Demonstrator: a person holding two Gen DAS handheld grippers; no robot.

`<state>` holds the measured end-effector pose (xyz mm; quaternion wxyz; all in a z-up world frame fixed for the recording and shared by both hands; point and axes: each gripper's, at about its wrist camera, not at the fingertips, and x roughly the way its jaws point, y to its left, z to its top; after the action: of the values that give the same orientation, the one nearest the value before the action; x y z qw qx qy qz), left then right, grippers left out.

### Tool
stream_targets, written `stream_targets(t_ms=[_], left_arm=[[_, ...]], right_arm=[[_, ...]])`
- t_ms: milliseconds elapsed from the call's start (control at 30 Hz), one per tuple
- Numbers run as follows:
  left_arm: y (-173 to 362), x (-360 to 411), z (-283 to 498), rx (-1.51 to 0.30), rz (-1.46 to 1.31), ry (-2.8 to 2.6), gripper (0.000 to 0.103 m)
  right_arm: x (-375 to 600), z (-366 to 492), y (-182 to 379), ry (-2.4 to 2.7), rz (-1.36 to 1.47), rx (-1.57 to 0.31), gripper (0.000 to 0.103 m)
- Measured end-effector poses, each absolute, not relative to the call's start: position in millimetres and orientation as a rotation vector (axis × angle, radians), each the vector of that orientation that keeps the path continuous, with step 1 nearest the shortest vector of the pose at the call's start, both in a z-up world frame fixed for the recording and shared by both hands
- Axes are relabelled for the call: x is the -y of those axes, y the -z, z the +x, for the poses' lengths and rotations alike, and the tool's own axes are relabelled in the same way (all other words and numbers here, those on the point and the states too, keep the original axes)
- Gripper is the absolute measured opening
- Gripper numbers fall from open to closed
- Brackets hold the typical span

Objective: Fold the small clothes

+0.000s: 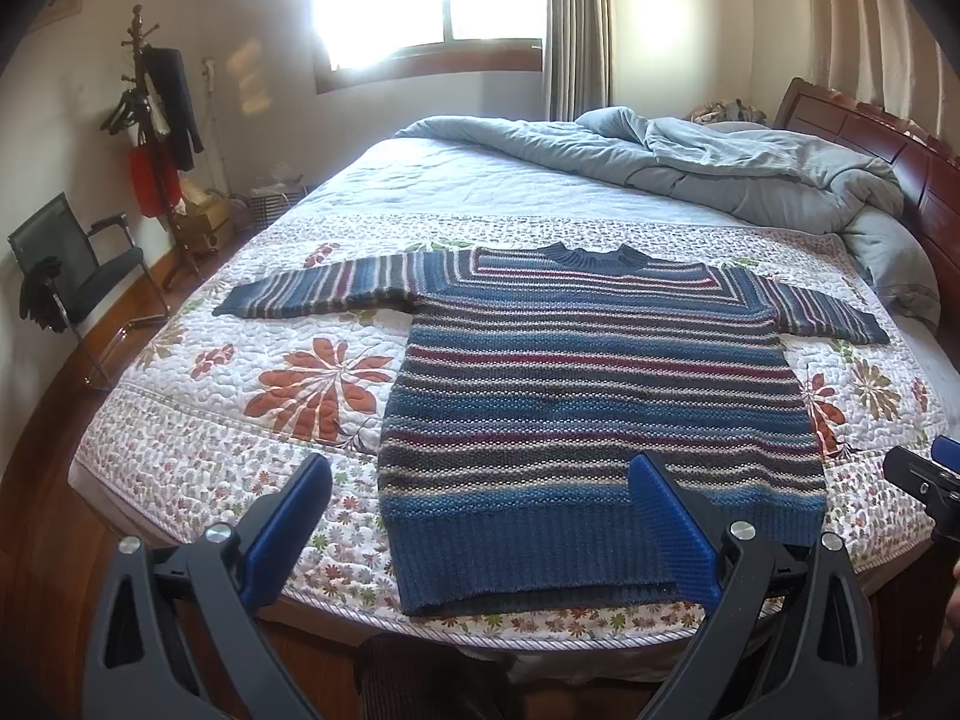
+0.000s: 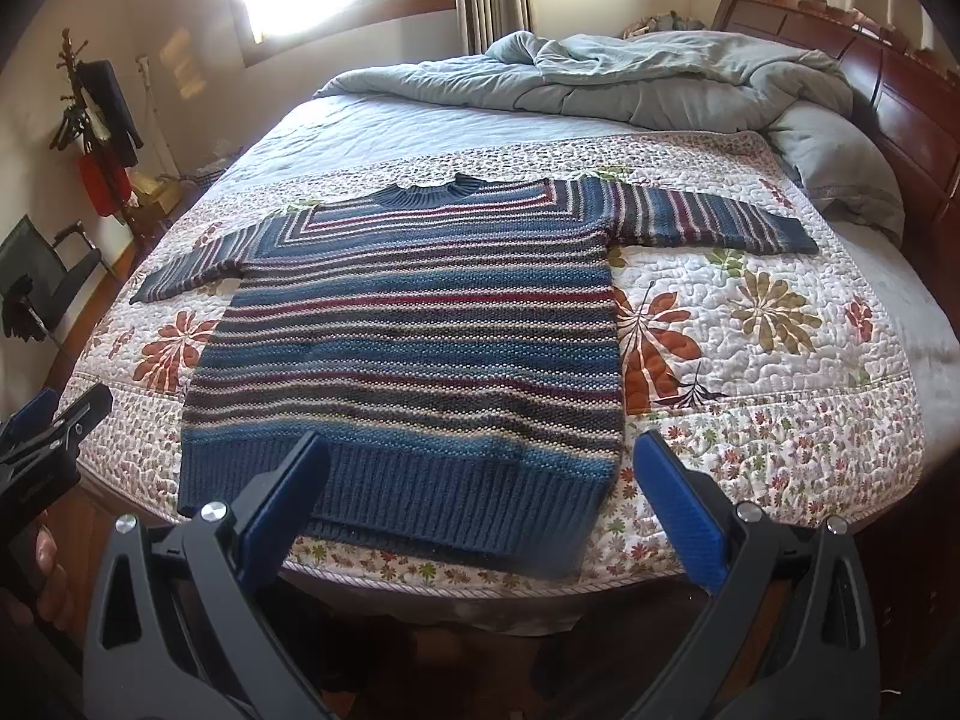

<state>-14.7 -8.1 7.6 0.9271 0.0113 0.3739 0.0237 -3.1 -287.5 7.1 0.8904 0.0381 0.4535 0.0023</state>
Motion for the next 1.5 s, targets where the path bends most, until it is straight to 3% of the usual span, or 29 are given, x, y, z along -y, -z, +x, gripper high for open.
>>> stream_targets(t_ms=[1500], left_arm=[[-0.2, 1.7, -3.7, -0.792, -0.016, -0.003, 0.099]], right_arm=[[287.9, 5.5, -0.9, -0.011, 0.044, -0.955, 0.1]])
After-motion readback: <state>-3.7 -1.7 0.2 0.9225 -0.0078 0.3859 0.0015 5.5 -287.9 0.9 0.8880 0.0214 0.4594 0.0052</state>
